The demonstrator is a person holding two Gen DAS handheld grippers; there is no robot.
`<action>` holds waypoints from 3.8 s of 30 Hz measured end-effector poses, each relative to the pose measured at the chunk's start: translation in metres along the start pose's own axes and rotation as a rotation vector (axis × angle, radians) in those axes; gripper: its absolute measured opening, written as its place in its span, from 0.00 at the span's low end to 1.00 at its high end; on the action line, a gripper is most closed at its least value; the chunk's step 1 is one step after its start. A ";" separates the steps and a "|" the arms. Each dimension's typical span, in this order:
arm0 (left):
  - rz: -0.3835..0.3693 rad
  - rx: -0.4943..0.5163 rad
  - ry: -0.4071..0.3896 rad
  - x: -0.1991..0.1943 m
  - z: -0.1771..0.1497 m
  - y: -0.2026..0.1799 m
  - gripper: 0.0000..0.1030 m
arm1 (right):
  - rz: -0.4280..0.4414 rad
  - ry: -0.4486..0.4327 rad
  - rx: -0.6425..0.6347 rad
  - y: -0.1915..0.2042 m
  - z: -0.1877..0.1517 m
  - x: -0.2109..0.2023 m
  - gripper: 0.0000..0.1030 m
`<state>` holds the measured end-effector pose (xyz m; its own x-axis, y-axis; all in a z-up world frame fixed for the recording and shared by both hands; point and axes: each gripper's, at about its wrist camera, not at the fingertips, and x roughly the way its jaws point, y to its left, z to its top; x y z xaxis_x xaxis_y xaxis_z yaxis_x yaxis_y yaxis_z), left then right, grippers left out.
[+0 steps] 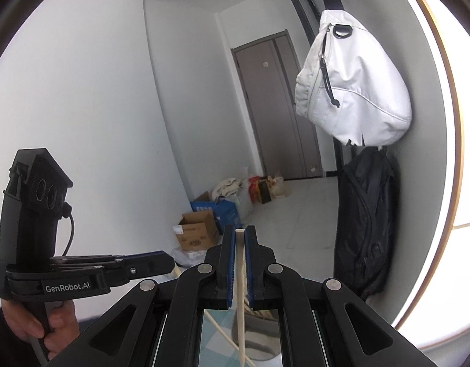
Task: Organize utensils
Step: 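Raise both held chopsticks upright and carry them over the utensil holder, then open both tools to drop the chopsticks into the holder, then withdraw both open tools from the holder back toward the last chopsticks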
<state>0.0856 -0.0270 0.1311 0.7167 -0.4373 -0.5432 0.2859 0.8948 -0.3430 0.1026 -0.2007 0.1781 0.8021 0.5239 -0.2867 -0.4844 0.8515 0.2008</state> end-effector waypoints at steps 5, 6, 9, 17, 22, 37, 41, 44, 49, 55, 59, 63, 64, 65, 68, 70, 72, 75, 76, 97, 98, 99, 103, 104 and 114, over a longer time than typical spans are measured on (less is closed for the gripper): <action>0.013 0.021 -0.012 0.012 0.017 -0.001 0.02 | -0.004 -0.001 -0.018 -0.007 0.017 0.019 0.05; 0.017 0.028 -0.012 0.016 0.020 -0.001 0.02 | -0.005 0.001 -0.020 -0.009 0.020 0.023 0.05; 0.025 0.041 -0.004 0.025 0.025 0.002 0.02 | -0.007 0.008 -0.029 -0.014 0.026 0.036 0.05; 0.037 0.000 0.050 0.059 0.024 0.031 0.02 | -0.010 0.036 -0.032 -0.029 0.021 0.073 0.05; 0.040 -0.030 0.029 0.067 0.024 0.047 0.02 | -0.014 0.070 -0.023 -0.038 0.012 0.093 0.05; -0.003 -0.089 0.047 0.074 0.040 0.059 0.02 | -0.015 0.073 -0.055 -0.032 0.015 0.111 0.05; 0.027 -0.081 0.026 0.078 0.028 0.067 0.02 | -0.020 0.101 -0.077 -0.030 0.007 0.118 0.05; 0.030 -0.111 0.031 0.085 0.018 0.075 0.02 | -0.025 0.120 -0.091 -0.029 0.000 0.123 0.05; 0.023 -0.122 0.041 0.090 0.008 0.080 0.02 | -0.021 0.143 -0.134 -0.025 -0.013 0.130 0.05; 0.005 -0.074 0.082 0.091 0.000 0.075 0.02 | 0.013 0.164 -0.152 -0.021 -0.029 0.136 0.05; -0.011 -0.086 0.172 0.102 -0.004 0.079 0.05 | 0.052 0.209 -0.088 -0.027 -0.037 0.139 0.08; -0.039 -0.160 0.208 0.102 -0.006 0.090 0.37 | 0.096 0.250 0.015 -0.038 -0.042 0.135 0.15; -0.031 -0.171 0.197 0.099 -0.007 0.092 0.42 | 0.102 0.248 0.039 -0.041 -0.043 0.132 0.16; -0.021 -0.181 0.170 0.093 -0.007 0.094 0.47 | 0.095 0.239 0.066 -0.045 -0.043 0.126 0.17; 0.008 -0.188 0.139 0.082 -0.007 0.095 0.48 | 0.082 0.219 0.128 -0.055 -0.041 0.113 0.27; 0.027 -0.194 0.123 0.075 -0.007 0.096 0.48 | 0.066 0.208 0.156 -0.060 -0.040 0.104 0.32; 0.057 -0.188 0.115 0.071 -0.008 0.094 0.49 | 0.055 0.202 0.171 -0.062 -0.038 0.096 0.38; 0.079 -0.184 0.102 0.064 -0.012 0.091 0.54 | 0.044 0.196 0.169 -0.058 -0.037 0.085 0.41; 0.092 -0.179 0.100 0.061 -0.014 0.089 0.58 | 0.044 0.193 0.169 -0.057 -0.036 0.082 0.44; 0.220 -0.070 0.042 0.011 -0.067 0.054 0.77 | 0.016 0.159 0.176 -0.018 -0.077 0.007 0.93; 0.227 -0.069 0.043 0.011 -0.071 0.054 0.78 | 0.014 0.164 0.179 -0.018 -0.082 0.005 0.94; 0.232 -0.070 0.046 0.011 -0.075 0.055 0.82 | 0.013 0.169 0.179 -0.017 -0.086 0.004 0.94; 0.247 -0.073 0.069 0.015 -0.097 0.059 0.84 | 0.005 0.188 0.177 -0.014 -0.105 0.000 0.95; 0.245 -0.073 0.079 0.016 -0.102 0.060 0.84 | 0.005 0.191 0.177 -0.013 -0.111 -0.001 0.95; 0.295 -0.071 0.293 0.054 -0.175 0.073 0.84 | -0.037 0.246 0.218 -0.023 -0.165 -0.004 0.99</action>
<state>0.0340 -0.0012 -0.0572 0.5470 -0.1796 -0.8176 0.0431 0.9815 -0.1867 0.0526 -0.2191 0.0198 0.6964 0.5049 -0.5100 -0.3493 0.8592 0.3738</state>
